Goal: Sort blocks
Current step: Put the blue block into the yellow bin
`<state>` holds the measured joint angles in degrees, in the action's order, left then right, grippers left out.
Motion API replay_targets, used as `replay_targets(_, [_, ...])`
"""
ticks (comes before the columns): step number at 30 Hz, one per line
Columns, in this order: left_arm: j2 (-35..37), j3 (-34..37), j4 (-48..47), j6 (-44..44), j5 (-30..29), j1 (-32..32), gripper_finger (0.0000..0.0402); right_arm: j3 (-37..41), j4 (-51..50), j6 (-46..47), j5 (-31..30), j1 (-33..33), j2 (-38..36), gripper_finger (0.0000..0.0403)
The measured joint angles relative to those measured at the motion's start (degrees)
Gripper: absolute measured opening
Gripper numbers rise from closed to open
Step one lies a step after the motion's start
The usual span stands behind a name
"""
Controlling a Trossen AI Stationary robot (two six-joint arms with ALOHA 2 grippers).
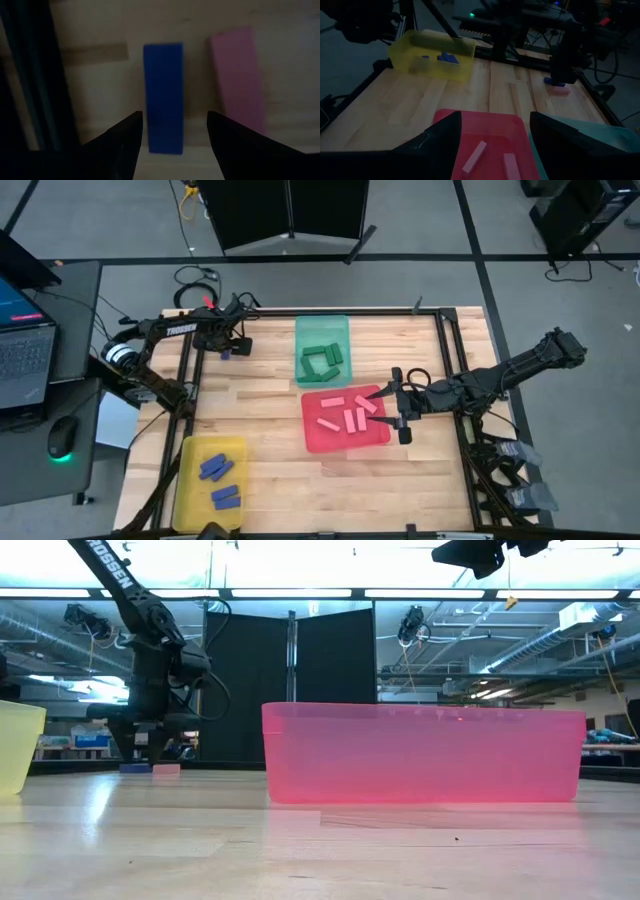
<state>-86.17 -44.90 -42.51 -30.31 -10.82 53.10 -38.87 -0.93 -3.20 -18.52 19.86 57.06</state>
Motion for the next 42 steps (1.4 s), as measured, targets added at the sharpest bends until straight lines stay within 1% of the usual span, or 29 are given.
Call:
replay_targets(3, [-1.86, -1.27, -1.74, -0.19, -0.18, 0.0, 0.0229, 0.0, 0.0, -0.26, 0.0, 0.64, 0.0, 0.0247])
replay_targets(7, [-2.4, -1.73, -2.61, -0.3, -0.41, -0.24, 0.0224, 0.0, 0.0, -0.63, 0.0, 1.18, 0.0, 0.0247])
replay_targets(10, [-2.38, -1.73, -2.83, -0.28, -0.41, -0.26, 0.0208, 0.0, -0.02, -1.07, 0.0, 1.22, 0.0, 0.0247])
replay_targets(14, [-2.45, -1.73, -2.85, -0.26, -0.47, -0.27, 0.0178, 0.0, 0.0, -1.07, -0.02, 1.17, 0.0, 0.0247])
replay_targets(19, [-3.78, -1.75, -2.89, -0.2, -2.09, -1.24, 0.015, 0.0, 0.02, -0.85, -0.02, 1.19, 0.0, 0.0247])
replay_targets(24, [-5.27, -1.92, -3.14, -0.3, -3.94, -2.6, 0.0146, 0.0, 0.02, 0.0, -0.02, 1.17, 0.0, 0.0247])
replay_targets(30, [-5.35, -1.92, -2.98, -0.28, -3.73, -2.62, 0.0144, 0.0, 0.18, 0.02, -0.02, 1.17, 0.0, 0.0247])
replay_targets(33, [-5.35, -1.92, -2.93, -0.28, -3.71, -2.62, 0.0131, 0.0, 0.6, 0.0, -0.02, 1.18, 0.0, 0.0247])
replay_targets(37, [-5.31, -1.92, -2.9, -0.08, -3.71, -2.64, 0.0098, 0.0, 1.52, -0.22, -0.04, 1.17, 0.0, 0.0247])
replay_targets(42, [-5.33, -1.9, -2.85, 0.26, -3.53, -2.92, 0.0096, 0.0, 1.76, -0.24, -0.04, 1.17, 0.0, 0.0247])
